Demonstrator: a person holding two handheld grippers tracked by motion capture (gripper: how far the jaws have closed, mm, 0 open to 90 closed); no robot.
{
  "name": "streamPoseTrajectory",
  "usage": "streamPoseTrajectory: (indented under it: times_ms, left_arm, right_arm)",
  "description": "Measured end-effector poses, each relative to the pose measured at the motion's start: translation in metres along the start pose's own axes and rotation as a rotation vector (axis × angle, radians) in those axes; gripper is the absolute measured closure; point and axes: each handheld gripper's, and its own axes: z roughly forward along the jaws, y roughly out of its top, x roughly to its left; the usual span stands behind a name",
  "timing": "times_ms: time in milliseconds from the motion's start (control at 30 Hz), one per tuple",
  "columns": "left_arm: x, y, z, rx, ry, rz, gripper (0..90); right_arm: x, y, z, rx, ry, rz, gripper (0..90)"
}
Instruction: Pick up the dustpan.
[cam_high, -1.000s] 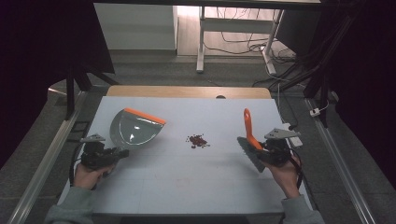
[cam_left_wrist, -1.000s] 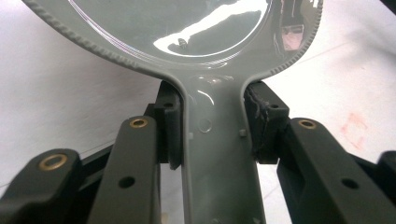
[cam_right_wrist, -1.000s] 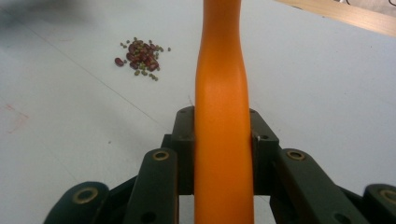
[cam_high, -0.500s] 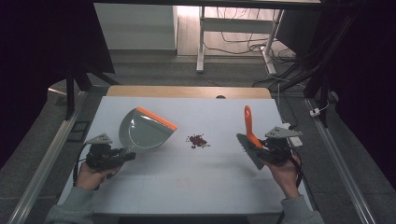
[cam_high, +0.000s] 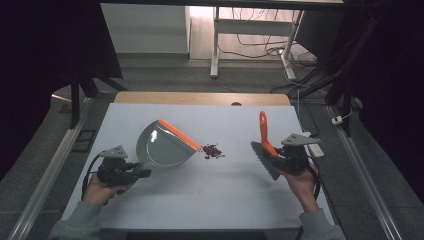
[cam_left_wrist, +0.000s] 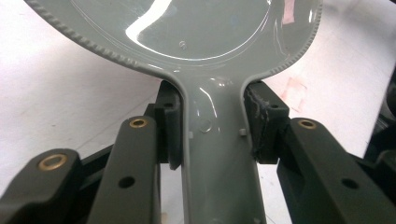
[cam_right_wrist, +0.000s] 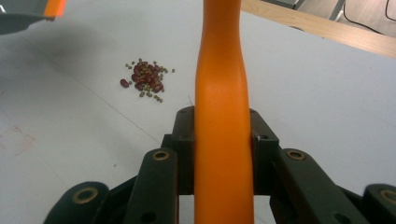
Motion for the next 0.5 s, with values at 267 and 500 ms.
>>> streamPoseTrajectory:
  times_ms: [267, 500]
  left_arm:
    - [-0.007, 0.002, 0.009, 0.097, -0.013, 0.039, 61.6]
    - [-0.014, 0.004, 0.015, 0.127, -0.042, 0.067, 61.6]
  right_arm:
    - [-0.002, 0.016, 0.011, -0.044, 0.001, 0.015, 70.3]
    - [-0.006, 0.032, 0.023, -0.066, 0.008, 0.02, 70.3]
